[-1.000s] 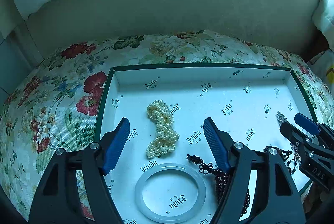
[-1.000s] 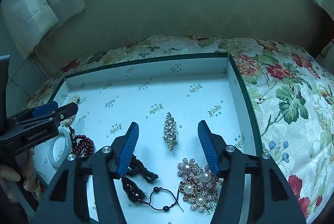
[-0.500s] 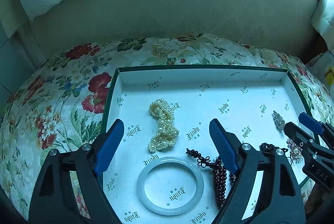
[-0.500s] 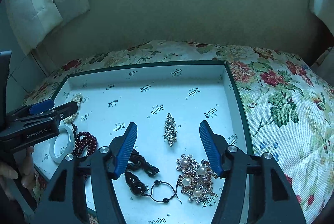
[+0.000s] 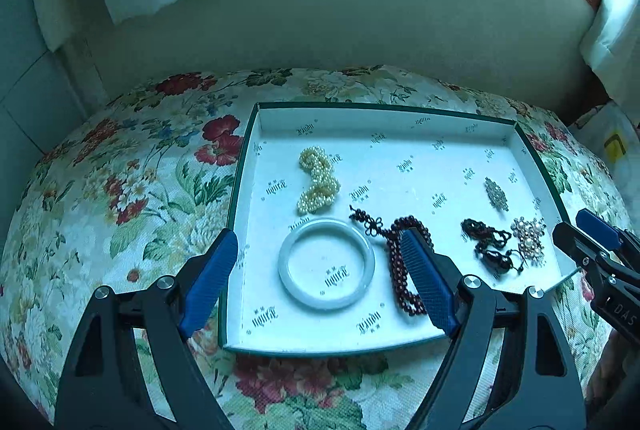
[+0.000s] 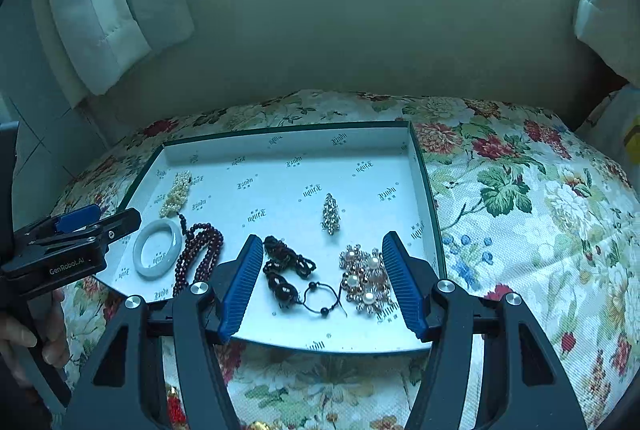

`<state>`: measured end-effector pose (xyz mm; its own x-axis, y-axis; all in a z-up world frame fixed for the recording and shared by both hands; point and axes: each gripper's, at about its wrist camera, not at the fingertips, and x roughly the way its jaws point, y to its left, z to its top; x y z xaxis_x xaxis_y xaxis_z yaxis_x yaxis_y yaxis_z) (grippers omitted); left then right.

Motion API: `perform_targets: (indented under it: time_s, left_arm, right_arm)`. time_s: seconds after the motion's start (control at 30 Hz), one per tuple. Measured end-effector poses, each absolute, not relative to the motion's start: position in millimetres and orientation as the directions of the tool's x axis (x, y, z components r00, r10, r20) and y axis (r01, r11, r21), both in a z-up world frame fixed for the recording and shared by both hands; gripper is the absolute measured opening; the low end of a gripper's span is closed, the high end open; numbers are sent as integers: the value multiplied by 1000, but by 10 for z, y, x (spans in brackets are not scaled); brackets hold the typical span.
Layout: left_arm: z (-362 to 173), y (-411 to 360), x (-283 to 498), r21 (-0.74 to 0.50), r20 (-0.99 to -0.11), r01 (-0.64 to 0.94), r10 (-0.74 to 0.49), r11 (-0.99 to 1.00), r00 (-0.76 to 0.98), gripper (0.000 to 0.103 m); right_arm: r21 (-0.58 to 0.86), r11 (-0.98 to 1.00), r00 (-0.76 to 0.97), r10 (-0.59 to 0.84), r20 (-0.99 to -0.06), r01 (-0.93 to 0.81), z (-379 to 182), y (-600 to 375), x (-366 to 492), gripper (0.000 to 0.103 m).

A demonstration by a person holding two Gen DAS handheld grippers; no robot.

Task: Organize jewelry
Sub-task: 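Withdraw both tools from the box toward the remaining jewelry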

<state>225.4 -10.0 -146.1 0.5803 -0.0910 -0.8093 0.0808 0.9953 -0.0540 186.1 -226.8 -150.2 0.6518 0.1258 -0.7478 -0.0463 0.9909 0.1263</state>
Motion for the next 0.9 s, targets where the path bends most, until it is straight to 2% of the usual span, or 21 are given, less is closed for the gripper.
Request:
perform_targets:
  time_s: [0.53, 0.7, 0.9]
  left_arm:
    - [-1534, -113, 1290, -83, -832, 76, -111, 994, 543, 83]
    - [-1591, -79, 1088, -88, -841, 68, -110, 994, 530, 83]
    - [-1607, -94, 897, -73, -841, 75, -101, 995, 531, 83]
  right_arm:
    - [134, 991, 608, 111, -786, -7, -1593, -2463, 937, 62]
    - [142, 990, 587, 114, -801, 1, -1695, -2465, 758, 53]
    - [136, 990, 567, 128, -814, -29, -1768, -2364, 654, 36]
